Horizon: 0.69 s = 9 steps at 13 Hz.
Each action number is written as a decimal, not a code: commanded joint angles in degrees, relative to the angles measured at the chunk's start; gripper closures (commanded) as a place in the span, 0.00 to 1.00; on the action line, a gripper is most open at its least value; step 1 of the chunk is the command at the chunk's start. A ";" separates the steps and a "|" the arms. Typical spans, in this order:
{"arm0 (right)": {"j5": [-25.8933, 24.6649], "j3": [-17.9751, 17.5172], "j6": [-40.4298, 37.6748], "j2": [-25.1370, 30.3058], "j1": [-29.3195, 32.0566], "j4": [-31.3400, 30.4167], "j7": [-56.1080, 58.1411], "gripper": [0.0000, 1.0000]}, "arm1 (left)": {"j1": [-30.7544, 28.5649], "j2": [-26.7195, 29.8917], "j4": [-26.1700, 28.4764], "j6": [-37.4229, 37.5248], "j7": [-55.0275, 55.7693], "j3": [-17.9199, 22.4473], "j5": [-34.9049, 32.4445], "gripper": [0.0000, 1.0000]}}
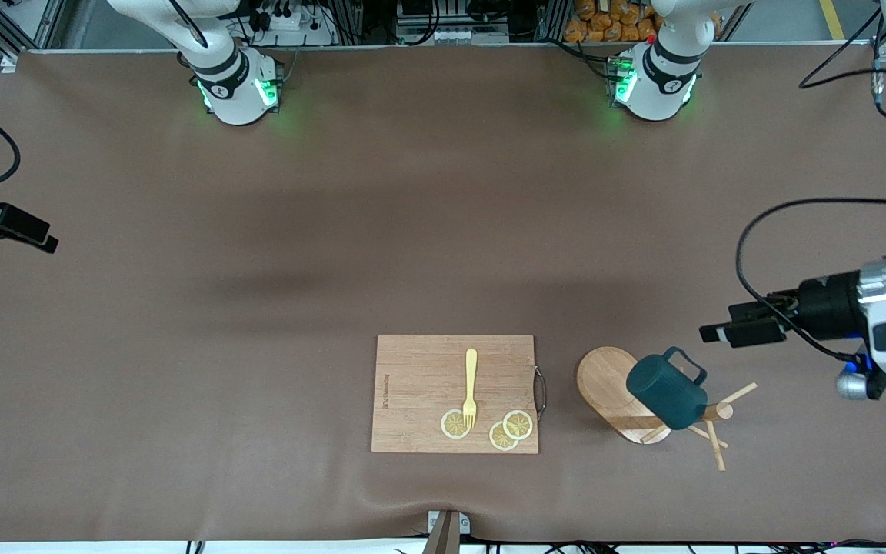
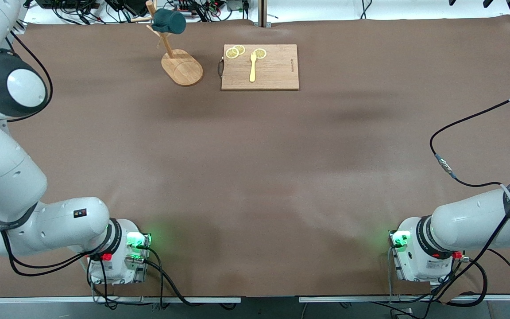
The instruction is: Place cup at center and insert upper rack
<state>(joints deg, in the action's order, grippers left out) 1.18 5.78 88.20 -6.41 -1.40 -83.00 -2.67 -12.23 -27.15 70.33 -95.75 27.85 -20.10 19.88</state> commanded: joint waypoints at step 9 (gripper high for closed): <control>4.71 -1.12 -5.50 0.69 -4.48 4.08 -0.49 0.00 | 4.24 28.45 24.67 0.90 -9.21 1.30 -25.76 0.00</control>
<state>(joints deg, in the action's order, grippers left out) 5.31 4.65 83.45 -6.14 -4.03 -79.20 -2.60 -8.19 -3.48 91.84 -96.71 21.88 -19.83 -4.74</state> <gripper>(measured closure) 0.000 0.000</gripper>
